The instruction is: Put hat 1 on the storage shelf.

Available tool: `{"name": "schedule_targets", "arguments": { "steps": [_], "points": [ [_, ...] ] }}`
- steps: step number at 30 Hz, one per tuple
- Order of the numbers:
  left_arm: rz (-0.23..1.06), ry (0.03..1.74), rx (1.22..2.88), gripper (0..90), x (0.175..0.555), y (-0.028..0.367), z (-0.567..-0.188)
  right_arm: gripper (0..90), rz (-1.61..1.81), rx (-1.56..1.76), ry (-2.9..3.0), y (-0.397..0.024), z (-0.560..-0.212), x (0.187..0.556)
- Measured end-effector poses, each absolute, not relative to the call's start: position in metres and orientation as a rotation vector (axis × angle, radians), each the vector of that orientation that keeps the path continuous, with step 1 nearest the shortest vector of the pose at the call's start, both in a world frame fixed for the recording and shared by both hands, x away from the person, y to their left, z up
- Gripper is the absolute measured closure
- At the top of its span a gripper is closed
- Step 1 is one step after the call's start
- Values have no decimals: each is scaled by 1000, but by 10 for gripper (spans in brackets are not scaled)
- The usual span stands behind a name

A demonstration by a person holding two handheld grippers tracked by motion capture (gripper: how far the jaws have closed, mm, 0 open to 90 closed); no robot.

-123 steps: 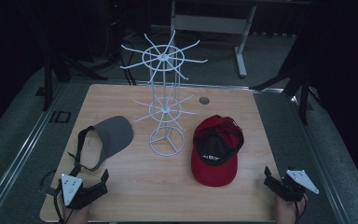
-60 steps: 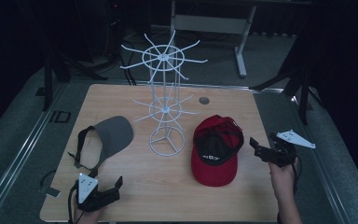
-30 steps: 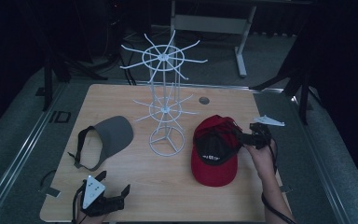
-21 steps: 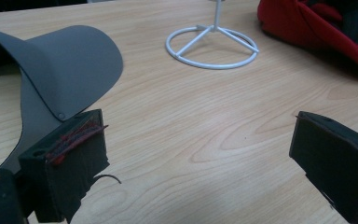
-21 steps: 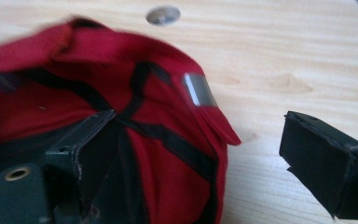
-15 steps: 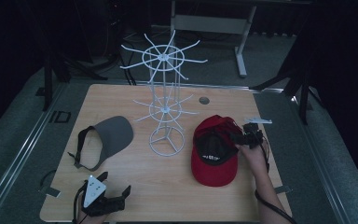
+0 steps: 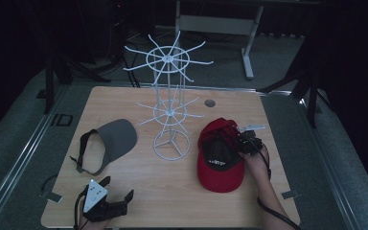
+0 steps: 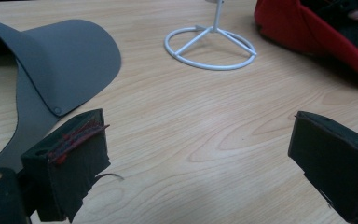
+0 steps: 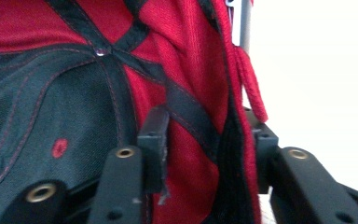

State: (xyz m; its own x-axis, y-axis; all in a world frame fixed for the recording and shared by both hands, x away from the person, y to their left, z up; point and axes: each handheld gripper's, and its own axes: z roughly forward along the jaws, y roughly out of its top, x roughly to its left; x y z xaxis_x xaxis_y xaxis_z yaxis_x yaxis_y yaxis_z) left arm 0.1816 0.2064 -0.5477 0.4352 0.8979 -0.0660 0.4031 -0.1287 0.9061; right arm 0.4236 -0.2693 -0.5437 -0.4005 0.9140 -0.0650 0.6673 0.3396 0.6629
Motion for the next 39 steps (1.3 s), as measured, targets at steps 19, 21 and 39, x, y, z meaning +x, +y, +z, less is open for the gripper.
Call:
{"name": "schedule_targets", "arguments": {
  "steps": [19,21,39],
  "points": [
    [659,1124,1735,56,180,206,-546,853,930,1389,2098,-277,-508,407],
    [663,1120,1741,56,180,205,-546,854,952,1380,2077,-280,-500,403],
    [682,1127,1733,56,180,205,-545,855,1126,1271,1949,-292,-429,364]
  ]
}}
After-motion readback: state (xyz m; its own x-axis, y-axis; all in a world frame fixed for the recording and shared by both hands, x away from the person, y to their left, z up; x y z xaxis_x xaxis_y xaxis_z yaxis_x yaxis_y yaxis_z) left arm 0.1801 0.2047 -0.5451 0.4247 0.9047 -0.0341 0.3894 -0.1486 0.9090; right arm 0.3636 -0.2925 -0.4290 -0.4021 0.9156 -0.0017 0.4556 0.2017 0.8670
